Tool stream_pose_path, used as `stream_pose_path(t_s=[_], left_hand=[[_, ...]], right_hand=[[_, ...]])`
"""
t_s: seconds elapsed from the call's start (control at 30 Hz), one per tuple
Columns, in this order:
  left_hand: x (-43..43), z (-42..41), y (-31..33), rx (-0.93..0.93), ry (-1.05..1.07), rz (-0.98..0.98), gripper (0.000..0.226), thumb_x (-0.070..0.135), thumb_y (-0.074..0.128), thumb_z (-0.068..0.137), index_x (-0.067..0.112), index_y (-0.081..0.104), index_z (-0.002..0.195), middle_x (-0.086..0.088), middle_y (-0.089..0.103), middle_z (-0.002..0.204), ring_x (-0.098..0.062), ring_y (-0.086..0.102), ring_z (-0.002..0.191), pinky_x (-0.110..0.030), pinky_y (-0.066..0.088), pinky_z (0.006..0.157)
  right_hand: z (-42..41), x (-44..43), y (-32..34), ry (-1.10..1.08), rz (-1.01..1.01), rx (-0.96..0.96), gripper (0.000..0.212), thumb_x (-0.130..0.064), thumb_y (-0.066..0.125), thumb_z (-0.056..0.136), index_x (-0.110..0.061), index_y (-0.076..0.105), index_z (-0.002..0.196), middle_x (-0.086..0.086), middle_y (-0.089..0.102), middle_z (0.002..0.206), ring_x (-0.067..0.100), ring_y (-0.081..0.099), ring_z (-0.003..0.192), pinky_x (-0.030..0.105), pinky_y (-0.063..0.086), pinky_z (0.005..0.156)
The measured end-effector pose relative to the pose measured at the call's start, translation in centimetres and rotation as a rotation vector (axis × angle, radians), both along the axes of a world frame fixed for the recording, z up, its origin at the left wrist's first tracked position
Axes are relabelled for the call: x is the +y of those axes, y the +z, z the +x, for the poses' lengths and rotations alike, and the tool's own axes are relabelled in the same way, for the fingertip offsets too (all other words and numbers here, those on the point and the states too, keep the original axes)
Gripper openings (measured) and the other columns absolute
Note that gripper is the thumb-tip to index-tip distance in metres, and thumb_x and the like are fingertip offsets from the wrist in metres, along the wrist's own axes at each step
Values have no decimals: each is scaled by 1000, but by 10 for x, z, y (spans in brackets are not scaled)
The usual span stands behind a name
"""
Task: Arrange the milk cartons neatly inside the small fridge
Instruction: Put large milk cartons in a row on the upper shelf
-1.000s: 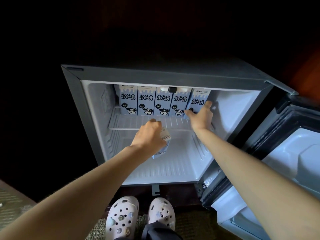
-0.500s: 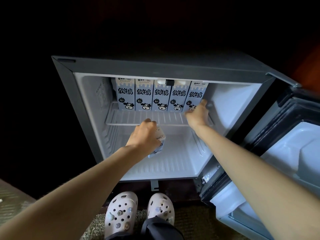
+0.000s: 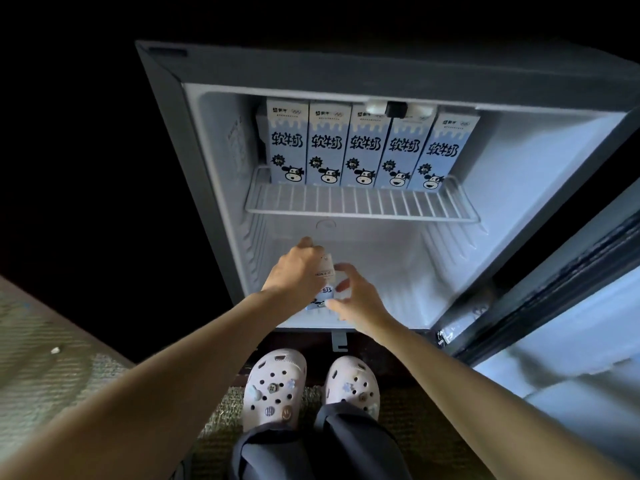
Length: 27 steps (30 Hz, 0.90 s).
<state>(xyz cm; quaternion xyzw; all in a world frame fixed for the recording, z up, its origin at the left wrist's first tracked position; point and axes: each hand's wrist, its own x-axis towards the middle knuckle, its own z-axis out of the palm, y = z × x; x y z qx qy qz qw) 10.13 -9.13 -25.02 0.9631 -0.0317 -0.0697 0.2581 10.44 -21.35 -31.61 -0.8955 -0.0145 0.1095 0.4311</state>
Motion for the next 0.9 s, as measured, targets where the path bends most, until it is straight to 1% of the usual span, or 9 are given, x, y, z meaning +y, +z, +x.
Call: stream_pose_path(t_s=[0.07, 0.13, 0.37, 0.47, 0.57, 0.67, 0.73, 0.8, 0.9], left_hand=[[3, 10, -14, 6, -14, -7, 19, 3, 54, 85, 4, 59, 104, -8, 48, 112, -30, 56, 93, -35, 47, 72], [5, 20, -29, 18, -23, -8, 20, 8, 57, 86, 6, 60, 106, -6, 46, 110, -24, 51, 90, -33, 45, 68], [13, 72, -83, 25, -18, 46, 24, 5, 59, 84, 8, 59, 108, -7, 51, 114, -23, 54, 109, -24, 41, 80], [11, 74, -89, -26, 74, -140, 47, 2, 59, 85, 8, 47, 129, -10, 44, 128, -23, 48, 118, -28, 44, 92], [8, 65, -104, 0, 245, -431, 65, -3, 53, 87, 11, 24, 143, -10, 33, 140, -23, 43, 127, -31, 47, 96], [8, 55, -122, 150, 450, -605, 42, 6, 47, 92, 7, 36, 132, -11, 52, 129, -28, 54, 117, -30, 46, 84], [6, 51, -129, 199, 461, -608, 34, 11, 42, 96, 8, 46, 129, -9, 59, 126, -27, 56, 113, -26, 42, 83], [4, 52, -133, 202, 466, -660, 33, 12, 37, 98, 9, 51, 127, -9, 60, 125, -27, 57, 111, -28, 44, 85], [2, 59, -136, 228, 506, -774, 34, 15, 32, 100, 13, 54, 126, -9, 61, 124, -25, 58, 112, -37, 48, 97]], right_hand=[[20, 3, -11, 71, -70, 106, 67, -6, 65, 78, -21, 36, 136, 5, 52, 88, 23, 57, 78, 39, 57, 75], [37, 7, -21, 108, -88, 132, 59, -6, 64, 79, -18, 42, 133, 4, 55, 87, 21, 55, 73, 38, 55, 76], [77, 21, -65, 84, -81, 96, 46, -13, 65, 83, -13, 50, 126, 6, 60, 98, 16, 52, 81, 12, 37, 56], [83, 24, -72, 41, 18, 112, 44, -10, 64, 85, -12, 50, 127, -6, 53, 71, 13, 55, 67, 22, 50, 68], [80, 23, -75, 1, 57, 99, 42, -10, 62, 86, -15, 50, 126, 5, 63, 76, 20, 60, 75, 30, 52, 79], [73, 20, -83, -98, 79, 134, 36, -8, 59, 88, -9, 52, 124, 20, 68, 98, 28, 65, 78, 20, 52, 63], [70, 20, -87, -168, 181, 184, 33, -8, 60, 89, -2, 54, 121, 22, 67, 100, 22, 61, 62, 12, 51, 52], [71, 22, -92, -174, 170, 151, 31, -8, 59, 89, 1, 57, 118, 22, 67, 103, 15, 56, 58, 5, 46, 49], [79, 27, -95, -151, 84, 51, 26, -10, 54, 91, 1, 63, 113, 15, 67, 100, 15, 53, 76, -2, 38, 48]])
